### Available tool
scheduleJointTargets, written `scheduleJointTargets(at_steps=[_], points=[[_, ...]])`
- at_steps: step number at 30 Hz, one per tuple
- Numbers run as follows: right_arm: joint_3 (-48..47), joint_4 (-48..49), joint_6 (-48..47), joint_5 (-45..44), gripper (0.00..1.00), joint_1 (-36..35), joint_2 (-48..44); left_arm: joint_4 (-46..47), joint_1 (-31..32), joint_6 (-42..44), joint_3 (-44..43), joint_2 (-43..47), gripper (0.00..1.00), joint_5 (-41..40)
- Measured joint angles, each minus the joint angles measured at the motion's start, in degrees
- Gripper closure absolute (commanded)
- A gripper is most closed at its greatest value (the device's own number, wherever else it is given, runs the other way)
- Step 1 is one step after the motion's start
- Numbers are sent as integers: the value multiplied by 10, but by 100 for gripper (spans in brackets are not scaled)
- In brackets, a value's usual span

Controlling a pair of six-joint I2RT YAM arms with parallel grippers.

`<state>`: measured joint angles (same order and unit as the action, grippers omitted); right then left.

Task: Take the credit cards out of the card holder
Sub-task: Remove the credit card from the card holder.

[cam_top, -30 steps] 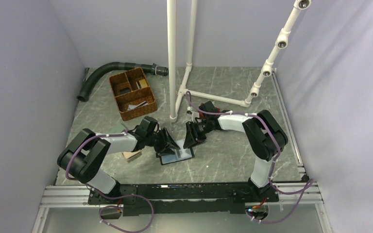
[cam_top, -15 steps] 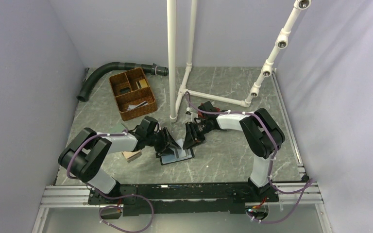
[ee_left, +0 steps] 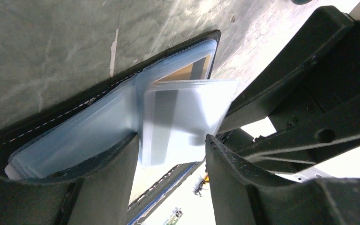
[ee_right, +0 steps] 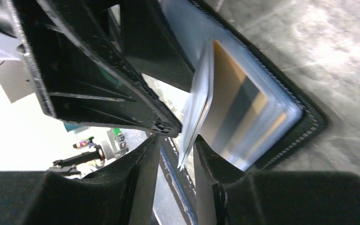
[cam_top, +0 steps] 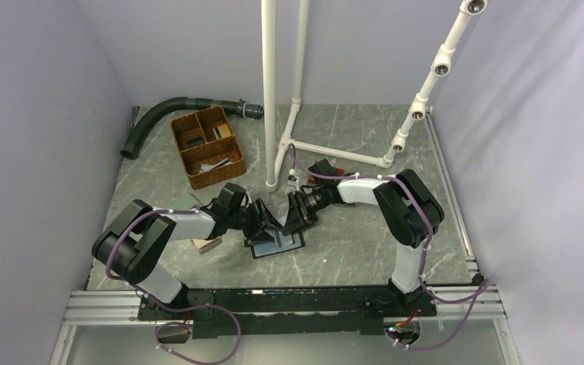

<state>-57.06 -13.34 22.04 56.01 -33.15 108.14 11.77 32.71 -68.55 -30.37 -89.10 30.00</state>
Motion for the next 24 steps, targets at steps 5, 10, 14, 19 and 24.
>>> scheduleJointTargets(at_steps=[5, 10, 14, 19, 24], points=[[1, 26, 14, 33, 60, -2, 0, 28, 0, -12, 12, 0, 39, 2], [6, 40, 21, 46, 59, -1, 0, 65, 0, -26, 31, 3, 36, 1], [6, 45, 23, 56, 58, -1, 0, 82, 1, -33, 42, 12, 34, 0], [12, 62, 33, 75, 58, -1, -3, 99, 1, -39, 56, 28, 25, -4], [15, 70, 40, 83, 58, -2, -3, 112, 1, -43, 60, 29, 27, -4]])
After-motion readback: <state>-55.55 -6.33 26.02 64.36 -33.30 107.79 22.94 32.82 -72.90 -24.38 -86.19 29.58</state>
